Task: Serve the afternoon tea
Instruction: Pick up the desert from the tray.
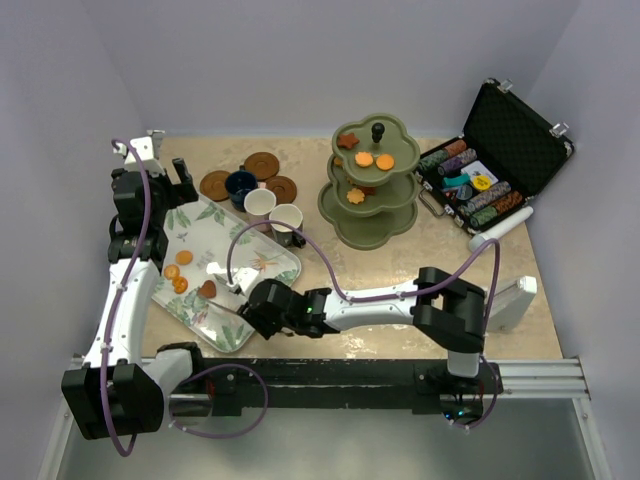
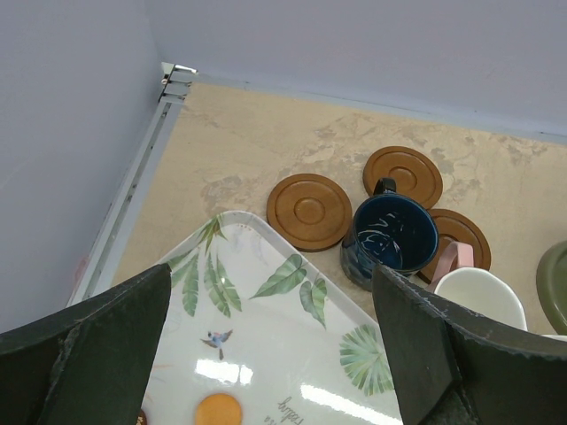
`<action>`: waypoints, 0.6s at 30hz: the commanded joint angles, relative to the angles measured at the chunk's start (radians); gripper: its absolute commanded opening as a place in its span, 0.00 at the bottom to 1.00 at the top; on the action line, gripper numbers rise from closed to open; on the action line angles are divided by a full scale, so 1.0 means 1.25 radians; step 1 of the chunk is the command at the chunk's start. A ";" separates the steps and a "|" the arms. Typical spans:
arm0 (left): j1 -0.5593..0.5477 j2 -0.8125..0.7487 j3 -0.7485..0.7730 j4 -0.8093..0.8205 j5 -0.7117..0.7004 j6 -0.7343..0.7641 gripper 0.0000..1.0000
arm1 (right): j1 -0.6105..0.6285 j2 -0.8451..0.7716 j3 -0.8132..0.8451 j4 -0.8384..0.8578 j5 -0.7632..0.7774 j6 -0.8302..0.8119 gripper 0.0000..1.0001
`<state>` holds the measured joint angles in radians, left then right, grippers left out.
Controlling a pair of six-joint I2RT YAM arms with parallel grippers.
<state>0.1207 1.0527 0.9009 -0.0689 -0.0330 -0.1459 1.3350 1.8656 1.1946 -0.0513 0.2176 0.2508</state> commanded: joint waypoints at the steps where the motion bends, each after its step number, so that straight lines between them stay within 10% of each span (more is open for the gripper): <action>1: -0.005 -0.002 0.008 0.032 0.004 -0.001 0.99 | 0.003 0.002 0.047 0.034 0.012 -0.012 0.52; 18: -0.003 -0.003 0.008 0.031 0.004 -0.001 0.99 | 0.003 0.034 0.079 0.029 0.025 -0.018 0.48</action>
<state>0.1207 1.0527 0.9009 -0.0689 -0.0330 -0.1455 1.3350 1.9121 1.2491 -0.0433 0.2234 0.2417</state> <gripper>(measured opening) 0.994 0.491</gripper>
